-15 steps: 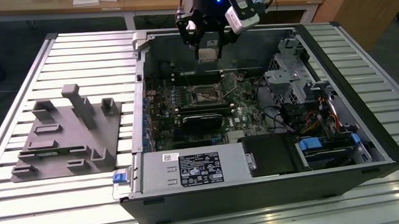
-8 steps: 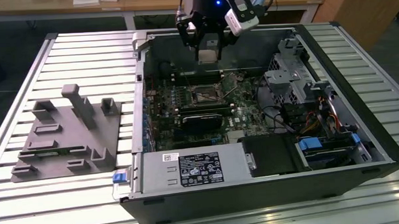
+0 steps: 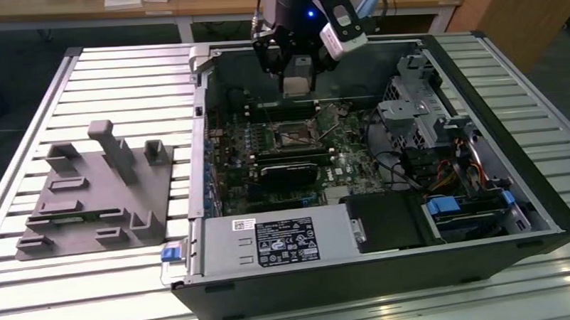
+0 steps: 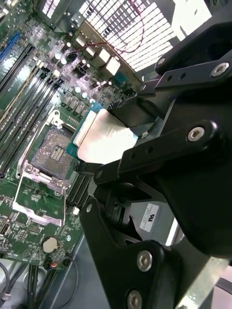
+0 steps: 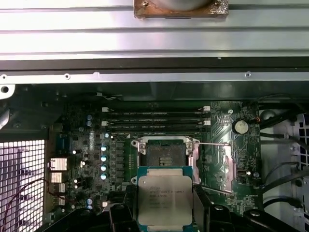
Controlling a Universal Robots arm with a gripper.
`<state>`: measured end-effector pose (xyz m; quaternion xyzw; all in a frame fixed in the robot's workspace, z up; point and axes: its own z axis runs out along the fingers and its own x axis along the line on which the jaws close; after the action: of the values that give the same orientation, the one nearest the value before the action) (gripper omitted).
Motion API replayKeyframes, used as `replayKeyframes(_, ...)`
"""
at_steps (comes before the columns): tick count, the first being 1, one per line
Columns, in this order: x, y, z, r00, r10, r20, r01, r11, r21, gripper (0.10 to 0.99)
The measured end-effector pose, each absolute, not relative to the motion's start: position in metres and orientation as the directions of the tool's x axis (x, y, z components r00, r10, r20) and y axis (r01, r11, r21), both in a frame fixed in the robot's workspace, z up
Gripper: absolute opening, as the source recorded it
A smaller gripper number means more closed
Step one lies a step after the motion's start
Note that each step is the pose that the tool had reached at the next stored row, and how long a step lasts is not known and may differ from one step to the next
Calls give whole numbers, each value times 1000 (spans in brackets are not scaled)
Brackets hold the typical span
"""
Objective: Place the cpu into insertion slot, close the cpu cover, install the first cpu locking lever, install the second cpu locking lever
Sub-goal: 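Place the cpu into insertion slot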
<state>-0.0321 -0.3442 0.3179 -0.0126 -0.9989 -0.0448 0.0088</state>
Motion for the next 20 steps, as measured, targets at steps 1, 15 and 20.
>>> replayKeyframes(1,-32,-344,316,-1000,24,19,26,996,89,541)
replayKeyframes(15,-32,-344,298,-1000,24,19,26,996,89,541)
replayKeyframes(20,-32,-344,289,-1000,24,19,25,996,89,541)
